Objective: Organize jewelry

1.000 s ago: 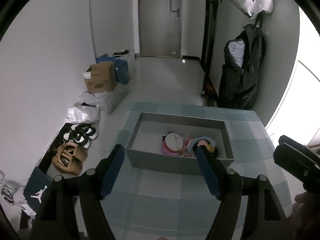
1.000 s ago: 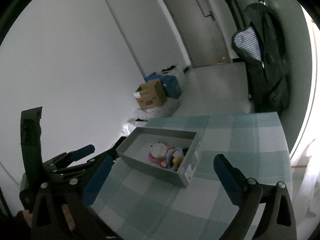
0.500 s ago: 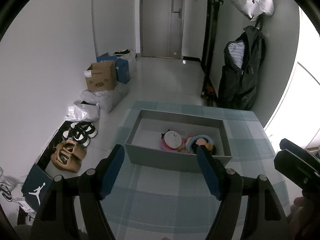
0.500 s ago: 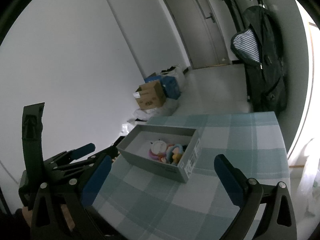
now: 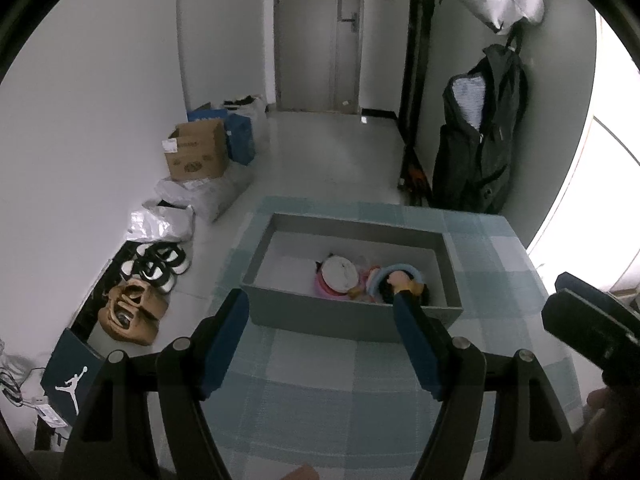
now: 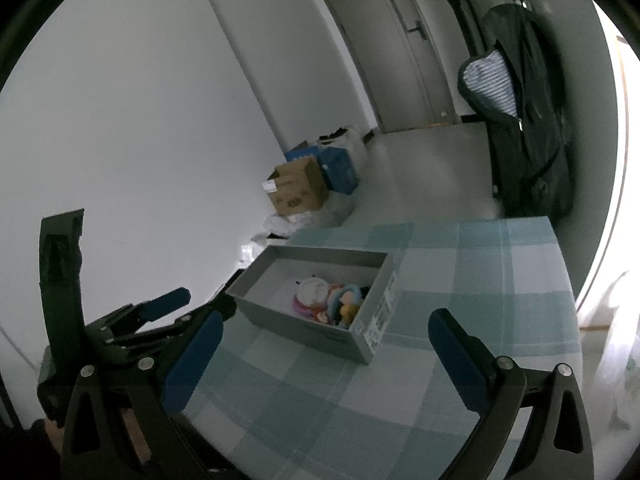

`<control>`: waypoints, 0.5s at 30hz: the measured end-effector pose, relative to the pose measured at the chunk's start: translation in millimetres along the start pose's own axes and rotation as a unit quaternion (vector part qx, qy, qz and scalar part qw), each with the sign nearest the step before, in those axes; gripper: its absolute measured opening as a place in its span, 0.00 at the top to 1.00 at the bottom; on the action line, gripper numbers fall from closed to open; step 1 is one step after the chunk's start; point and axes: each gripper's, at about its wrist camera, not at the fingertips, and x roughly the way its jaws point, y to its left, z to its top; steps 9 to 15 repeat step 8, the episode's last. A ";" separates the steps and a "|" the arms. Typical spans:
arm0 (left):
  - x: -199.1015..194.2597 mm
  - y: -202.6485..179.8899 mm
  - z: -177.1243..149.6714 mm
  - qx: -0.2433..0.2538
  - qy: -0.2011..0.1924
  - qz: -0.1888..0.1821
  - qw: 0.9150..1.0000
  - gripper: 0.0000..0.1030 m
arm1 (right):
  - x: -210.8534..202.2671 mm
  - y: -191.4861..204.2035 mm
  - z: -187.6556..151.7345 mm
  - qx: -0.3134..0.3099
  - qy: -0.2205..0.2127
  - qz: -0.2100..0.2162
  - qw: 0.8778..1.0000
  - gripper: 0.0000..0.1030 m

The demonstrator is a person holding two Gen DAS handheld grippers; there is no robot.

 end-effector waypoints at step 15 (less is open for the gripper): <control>6.4 -0.7 -2.3 -0.003 0.003 -0.008 1.000 0.31 | 5.4 -8.6 0.9 0.012 0.003 -0.008 1.000 0.00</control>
